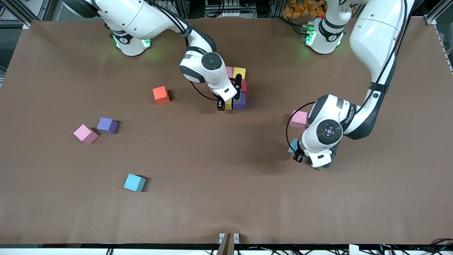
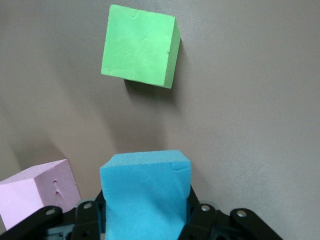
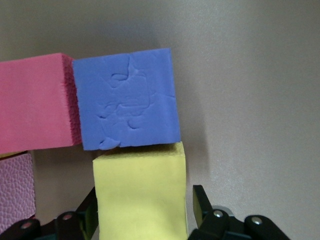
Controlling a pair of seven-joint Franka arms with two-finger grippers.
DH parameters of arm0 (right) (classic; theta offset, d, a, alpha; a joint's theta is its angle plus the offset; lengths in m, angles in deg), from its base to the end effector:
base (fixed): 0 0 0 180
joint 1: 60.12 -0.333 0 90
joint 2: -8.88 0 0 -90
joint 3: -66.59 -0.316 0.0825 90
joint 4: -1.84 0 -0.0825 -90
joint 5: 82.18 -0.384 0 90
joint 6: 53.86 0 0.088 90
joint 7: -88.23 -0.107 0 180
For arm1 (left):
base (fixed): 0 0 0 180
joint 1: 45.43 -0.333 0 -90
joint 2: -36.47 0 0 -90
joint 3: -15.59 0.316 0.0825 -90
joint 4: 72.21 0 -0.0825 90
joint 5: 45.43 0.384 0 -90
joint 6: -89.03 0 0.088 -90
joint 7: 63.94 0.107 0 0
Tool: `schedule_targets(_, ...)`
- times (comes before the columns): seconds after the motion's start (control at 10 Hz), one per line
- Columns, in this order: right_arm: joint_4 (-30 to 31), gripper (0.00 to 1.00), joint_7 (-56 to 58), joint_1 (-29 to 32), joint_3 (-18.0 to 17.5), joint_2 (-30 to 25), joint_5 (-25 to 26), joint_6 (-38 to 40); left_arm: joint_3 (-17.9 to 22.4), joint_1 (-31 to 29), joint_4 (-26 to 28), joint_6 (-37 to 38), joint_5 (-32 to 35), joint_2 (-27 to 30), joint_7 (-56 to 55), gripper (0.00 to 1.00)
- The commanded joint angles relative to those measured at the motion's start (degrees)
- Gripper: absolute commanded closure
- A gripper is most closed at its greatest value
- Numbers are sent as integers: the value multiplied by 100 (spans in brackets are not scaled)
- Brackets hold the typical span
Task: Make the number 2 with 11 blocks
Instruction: 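Open the right gripper and release the yellow cube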
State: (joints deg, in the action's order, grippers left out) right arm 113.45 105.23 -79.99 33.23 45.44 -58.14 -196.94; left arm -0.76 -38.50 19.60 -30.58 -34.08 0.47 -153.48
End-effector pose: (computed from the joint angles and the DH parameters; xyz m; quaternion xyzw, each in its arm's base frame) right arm 0.3801 0.4907 0.2000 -0.7438 -0.6668 -0.0138 0.0448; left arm 0.6376 -0.2373 0.2648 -0.8536 -0.5178 0.0326 0.0465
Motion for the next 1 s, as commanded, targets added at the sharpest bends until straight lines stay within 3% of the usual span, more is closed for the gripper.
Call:
schedule_targets(0.0,-8,18,-162,-78,57,-43,127,-18,-8,-16,127,-9,-142,163,-73,100)
schedule_targets(0.3,-8,13,-171,-78,48,-52,119,51,-17,10,127,-9,-142,163,-99,100)
schedule_targets(0.5,54,0,-110,-43,40,-131,119,70,-8,45,127,-9,-142,163,-187,100)
schedule_targets(0.9,141,0,-110,27,-4,-403,101,78,-17,54,127,-9,-133,163,-267,100)
